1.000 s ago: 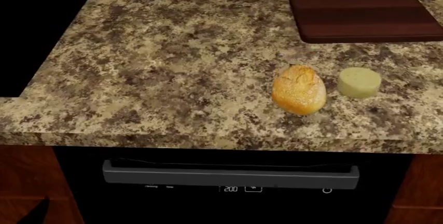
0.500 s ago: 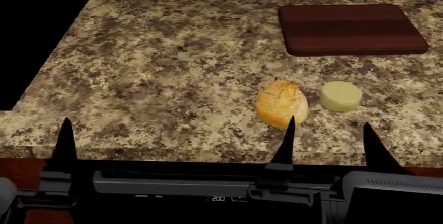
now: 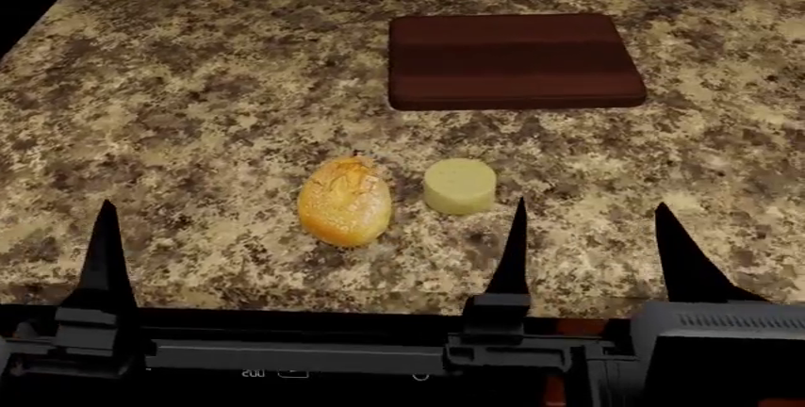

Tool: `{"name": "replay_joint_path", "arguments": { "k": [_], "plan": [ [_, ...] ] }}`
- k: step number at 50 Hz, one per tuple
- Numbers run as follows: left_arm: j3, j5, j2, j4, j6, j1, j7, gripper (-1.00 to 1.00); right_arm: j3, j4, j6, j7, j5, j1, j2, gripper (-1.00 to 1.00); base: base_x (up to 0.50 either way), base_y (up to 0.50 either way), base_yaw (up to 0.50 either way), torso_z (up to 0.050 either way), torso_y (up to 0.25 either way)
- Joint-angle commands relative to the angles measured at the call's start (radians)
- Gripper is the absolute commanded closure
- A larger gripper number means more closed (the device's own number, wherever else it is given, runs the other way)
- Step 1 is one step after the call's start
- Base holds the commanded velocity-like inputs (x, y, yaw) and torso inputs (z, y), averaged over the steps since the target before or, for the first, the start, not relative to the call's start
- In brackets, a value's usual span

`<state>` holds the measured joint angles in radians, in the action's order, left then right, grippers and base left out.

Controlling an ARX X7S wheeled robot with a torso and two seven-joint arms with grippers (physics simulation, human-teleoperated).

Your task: Place the bread and cheese on the cutting board.

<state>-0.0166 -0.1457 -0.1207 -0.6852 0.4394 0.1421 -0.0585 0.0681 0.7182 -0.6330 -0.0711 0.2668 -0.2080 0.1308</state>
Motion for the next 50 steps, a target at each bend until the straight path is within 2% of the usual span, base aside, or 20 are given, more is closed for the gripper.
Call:
{"name": "replay_joint_path", "arguments": {
  "k": [1,23,37,38,50],
  "plan": [
    [-0.003,-0.015,-0.018,-0.027,0.016,0.001,-0.014,-1.00,-0.021,0.025,-0.023,-0.002,0.018,-0.002,0.021,-1.00,0.44,-0.29,0.00,0.000,0.000],
    [-0.025,-0.016,-0.042,-0.027,0.016,0.000,-0.036,-1.00,-0.061,0.033,-0.052,-0.023,0.012,-0.008,0.057,-1.00,0.44,-0.30,0.00,0.000,0.000],
    [0.004,-0.065,-0.050,-0.049,0.050,0.016,-0.047,-1.00,-0.067,0.004,-0.043,-0.050,0.008,-0.011,0.048,-1.00,0.50,-0.03,0.00,0.000,0.000],
    [0.010,-0.072,-0.047,-0.050,0.055,0.018,-0.049,-1.00,-0.052,0.007,-0.089,-0.063,0.027,-0.022,0.039,-1.00,0.11,0.00,0.00,0.000,0.000],
    [0.002,-0.072,-0.049,-0.044,0.045,0.014,-0.068,-1.00,-0.047,0.052,-0.077,-0.061,0.050,0.010,0.052,-1.00,0.06,-0.02,0.00,0.000,0.001]
  ]
}}
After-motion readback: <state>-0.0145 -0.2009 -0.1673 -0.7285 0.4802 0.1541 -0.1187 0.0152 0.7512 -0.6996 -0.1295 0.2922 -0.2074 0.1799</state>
